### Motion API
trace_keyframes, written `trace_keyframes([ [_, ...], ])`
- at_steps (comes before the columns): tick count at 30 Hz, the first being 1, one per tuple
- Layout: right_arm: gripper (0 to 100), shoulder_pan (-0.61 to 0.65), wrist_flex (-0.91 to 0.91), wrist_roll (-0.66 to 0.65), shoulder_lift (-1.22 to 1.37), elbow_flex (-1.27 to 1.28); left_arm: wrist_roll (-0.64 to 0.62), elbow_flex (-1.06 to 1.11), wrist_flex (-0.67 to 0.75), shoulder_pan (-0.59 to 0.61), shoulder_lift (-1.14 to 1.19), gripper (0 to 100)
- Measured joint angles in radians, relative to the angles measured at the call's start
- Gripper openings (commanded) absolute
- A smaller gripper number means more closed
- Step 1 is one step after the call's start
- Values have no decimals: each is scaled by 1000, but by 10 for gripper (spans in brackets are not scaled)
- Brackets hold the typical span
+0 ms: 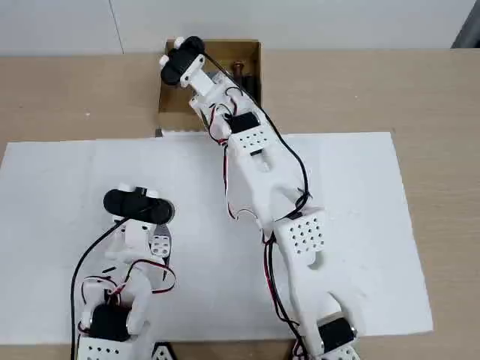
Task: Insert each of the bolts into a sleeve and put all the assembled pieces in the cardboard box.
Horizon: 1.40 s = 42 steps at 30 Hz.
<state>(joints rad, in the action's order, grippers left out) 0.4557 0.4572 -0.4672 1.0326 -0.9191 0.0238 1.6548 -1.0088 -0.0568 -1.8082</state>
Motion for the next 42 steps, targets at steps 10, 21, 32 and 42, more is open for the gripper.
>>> trace_keyframes([
  [10, 137, -2, 41, 0, 5, -32, 0, 0, 0, 0, 0, 7],
  [21, 19, -2, 84, 0, 3, -164, 0, 0, 0, 0, 0, 7],
  [32, 2, -32, 405, 0, 3, -506, 0, 0, 0, 0, 0, 7],
  [42, 2, -127, 736, 54, -32, -675, 0, 0, 0, 0, 0, 7],
])
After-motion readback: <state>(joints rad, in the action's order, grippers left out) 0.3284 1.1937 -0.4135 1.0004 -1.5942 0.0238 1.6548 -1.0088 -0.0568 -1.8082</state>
